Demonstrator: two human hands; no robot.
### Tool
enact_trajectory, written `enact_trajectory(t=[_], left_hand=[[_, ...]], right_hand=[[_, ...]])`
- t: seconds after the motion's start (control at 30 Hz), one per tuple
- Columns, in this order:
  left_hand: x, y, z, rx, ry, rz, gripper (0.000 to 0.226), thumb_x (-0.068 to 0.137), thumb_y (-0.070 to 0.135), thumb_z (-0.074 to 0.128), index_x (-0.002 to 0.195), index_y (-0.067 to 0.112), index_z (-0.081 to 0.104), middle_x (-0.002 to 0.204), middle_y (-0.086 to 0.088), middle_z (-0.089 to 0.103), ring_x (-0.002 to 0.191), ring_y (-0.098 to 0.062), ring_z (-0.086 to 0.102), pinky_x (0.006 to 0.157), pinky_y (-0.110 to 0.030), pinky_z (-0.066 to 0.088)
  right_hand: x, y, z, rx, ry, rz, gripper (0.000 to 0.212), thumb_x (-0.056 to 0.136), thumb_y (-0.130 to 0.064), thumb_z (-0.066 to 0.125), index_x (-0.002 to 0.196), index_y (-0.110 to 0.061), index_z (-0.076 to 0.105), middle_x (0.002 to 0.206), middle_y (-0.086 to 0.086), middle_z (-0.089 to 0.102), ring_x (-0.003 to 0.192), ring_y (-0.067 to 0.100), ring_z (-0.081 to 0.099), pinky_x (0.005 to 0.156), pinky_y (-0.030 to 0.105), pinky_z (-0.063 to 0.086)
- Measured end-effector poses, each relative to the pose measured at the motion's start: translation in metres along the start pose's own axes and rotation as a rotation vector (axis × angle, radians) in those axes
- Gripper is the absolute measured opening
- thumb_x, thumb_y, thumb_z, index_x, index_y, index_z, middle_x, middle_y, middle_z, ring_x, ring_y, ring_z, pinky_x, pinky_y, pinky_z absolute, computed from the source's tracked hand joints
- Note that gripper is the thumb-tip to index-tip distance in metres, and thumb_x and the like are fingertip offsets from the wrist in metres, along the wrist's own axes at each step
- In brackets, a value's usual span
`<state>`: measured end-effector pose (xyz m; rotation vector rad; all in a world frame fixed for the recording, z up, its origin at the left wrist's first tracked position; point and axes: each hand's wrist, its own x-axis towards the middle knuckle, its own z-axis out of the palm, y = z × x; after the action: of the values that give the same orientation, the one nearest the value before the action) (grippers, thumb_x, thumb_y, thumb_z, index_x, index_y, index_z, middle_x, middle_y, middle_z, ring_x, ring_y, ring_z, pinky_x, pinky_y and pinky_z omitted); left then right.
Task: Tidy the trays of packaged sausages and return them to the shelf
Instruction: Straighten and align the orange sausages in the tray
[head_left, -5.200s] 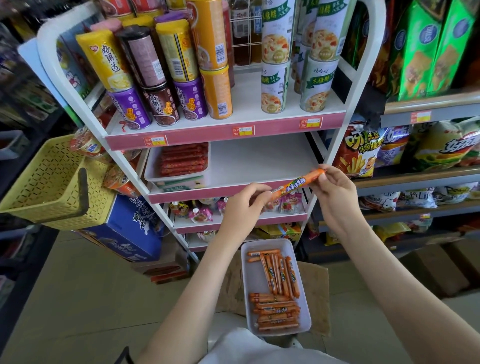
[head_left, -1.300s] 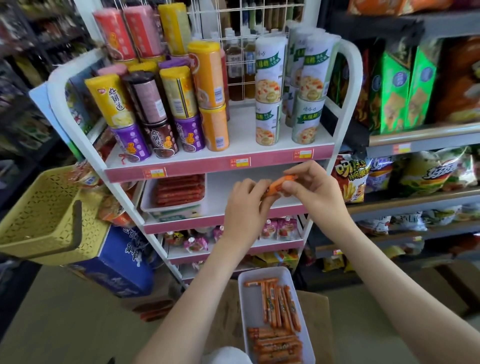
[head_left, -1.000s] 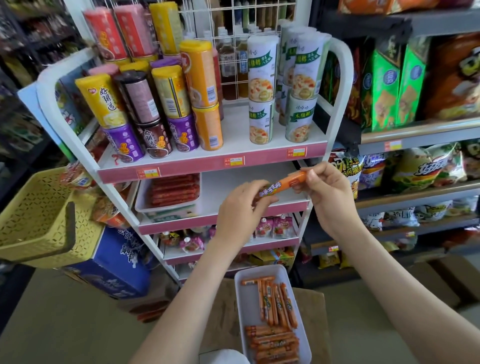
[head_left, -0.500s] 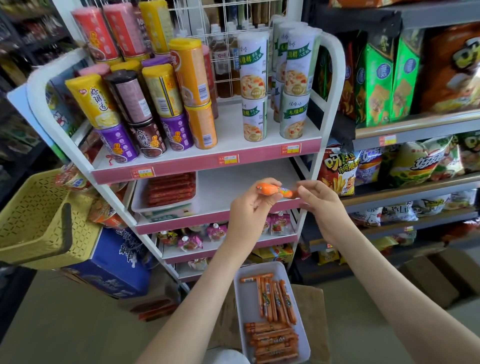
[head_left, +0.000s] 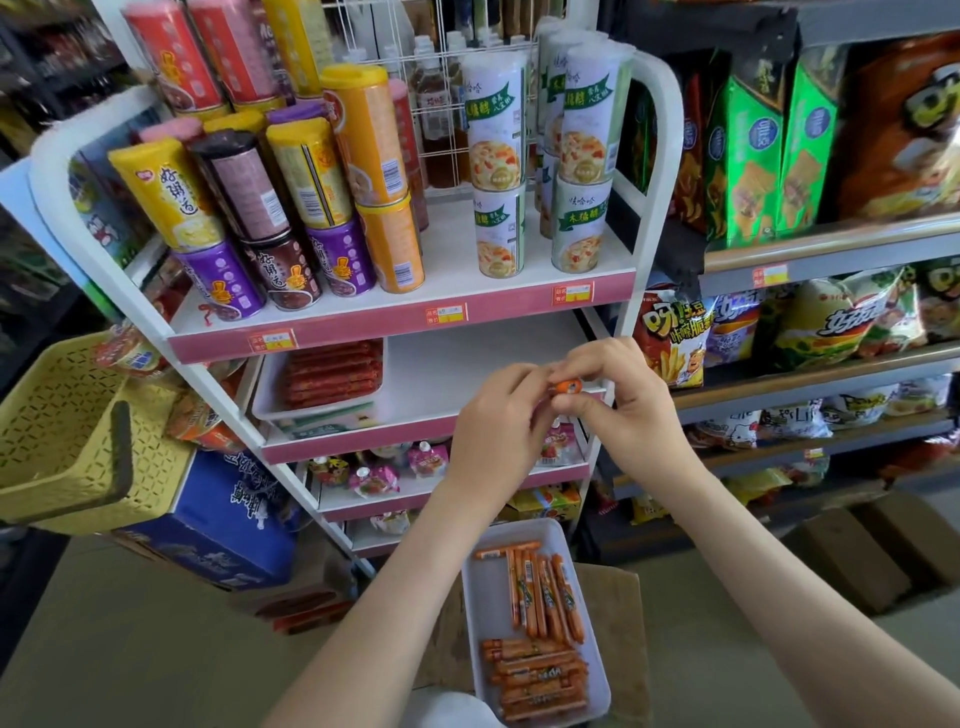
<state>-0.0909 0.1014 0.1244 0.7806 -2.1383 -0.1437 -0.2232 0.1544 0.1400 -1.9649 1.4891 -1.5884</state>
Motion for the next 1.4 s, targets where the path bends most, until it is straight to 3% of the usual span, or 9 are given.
enact_trajectory(t=[0.23,0.5,0.63,0.73,0.97,1.07,1.13,1.23,1.4], left_hand=[[0.003,-0.001,-0.001,0.030,0.023,0.028,0.033,0.090,0.031,0.048,0.097,0.007,0.069,0.085,-0.007,0.067,0.073,-0.020,0.064,0.062,-0.016,0.037],[-0.001,0.004,-0.002,-0.362,-0.098,-0.366,0.022,0.094,0.026,0.055,0.112,0.015,0.056,0.090,0.008,0.065,0.074,0.002,0.060,0.065,-0.005,0.043],[0.006,-0.012,-0.006,-0.910,0.122,-0.868,0.032,0.089,0.035,0.063,0.114,0.028,0.043,0.100,-0.006,0.068,0.090,-0.016,0.069,0.085,-0.032,0.054],[0.009,-0.022,-0.006,-1.213,0.195,-1.066,0.034,0.094,0.020,0.057,0.122,0.019,0.036,0.086,-0.013,0.068,0.073,-0.022,0.070,0.075,-0.037,0.059],[0.005,-0.014,-0.006,-1.285,-0.165,-1.208,0.029,0.098,0.028,0.049,0.095,0.003,0.062,0.077,-0.009,0.072,0.070,-0.018,0.070,0.065,-0.028,0.058],[0.001,-0.010,-0.002,-0.762,-0.409,-1.118,0.047,0.094,0.050,0.046,0.123,0.013,0.055,0.107,-0.004,0.067,0.089,-0.017,0.067,0.077,-0.031,0.055],[-0.004,-0.006,-0.003,-0.489,-0.296,-0.892,0.040,0.097,0.046,0.043,0.130,0.023,0.049,0.119,0.011,0.055,0.102,-0.007,0.056,0.083,-0.024,0.045],[-0.009,0.001,-0.015,-0.652,-0.047,-0.561,0.021,0.099,0.030,0.046,0.117,0.032,0.057,0.117,0.012,0.059,0.109,-0.001,0.054,0.092,-0.016,0.044],[-0.009,-0.001,-0.016,-0.588,-0.077,-0.317,0.018,0.092,0.021,0.057,0.109,0.022,0.064,0.107,0.007,0.059,0.103,-0.008,0.058,0.089,-0.017,0.048]], right_hand=[[0.004,-0.003,-0.008,0.231,-0.013,0.063,0.005,0.085,-0.024,0.061,0.090,-0.023,0.064,0.092,0.005,0.065,0.091,0.026,0.061,0.081,0.045,0.051],[0.007,0.007,0.000,0.169,-0.118,0.186,0.035,0.085,-0.017,0.066,0.113,-0.036,0.057,0.109,-0.007,0.064,0.102,0.012,0.059,0.091,0.031,0.049],[-0.006,0.018,0.000,0.087,-0.263,0.217,0.053,0.083,-0.013,0.072,0.118,-0.045,0.050,0.114,-0.021,0.057,0.105,0.001,0.053,0.089,0.015,0.042],[-0.012,0.019,0.000,0.060,-0.272,0.187,0.051,0.084,-0.012,0.071,0.119,-0.043,0.050,0.113,-0.021,0.056,0.104,0.001,0.052,0.086,0.008,0.040],[-0.008,0.021,0.009,-0.168,-0.090,-0.111,0.026,0.086,-0.027,0.062,0.112,-0.026,0.063,0.103,-0.011,0.056,0.101,0.010,0.047,0.089,0.016,0.036],[-0.009,0.020,0.009,-0.109,-0.072,-0.018,0.018,0.090,-0.022,0.061,0.107,-0.018,0.062,0.108,-0.010,0.059,0.107,0.005,0.051,0.096,0.017,0.040],[-0.009,0.019,0.008,0.004,-0.134,0.144,0.012,0.092,-0.020,0.058,0.104,-0.016,0.058,0.100,-0.012,0.062,0.097,0.003,0.060,0.088,0.025,0.049],[-0.009,0.023,0.009,-0.021,-0.167,0.169,0.012,0.093,-0.021,0.056,0.104,-0.017,0.056,0.092,-0.012,0.061,0.090,0.004,0.060,0.082,0.027,0.051],[-0.010,0.029,0.013,-0.054,-0.204,0.143,0.024,0.093,-0.010,0.057,0.114,-0.020,0.056,0.097,-0.010,0.057,0.093,0.004,0.056,0.081,0.013,0.045]])
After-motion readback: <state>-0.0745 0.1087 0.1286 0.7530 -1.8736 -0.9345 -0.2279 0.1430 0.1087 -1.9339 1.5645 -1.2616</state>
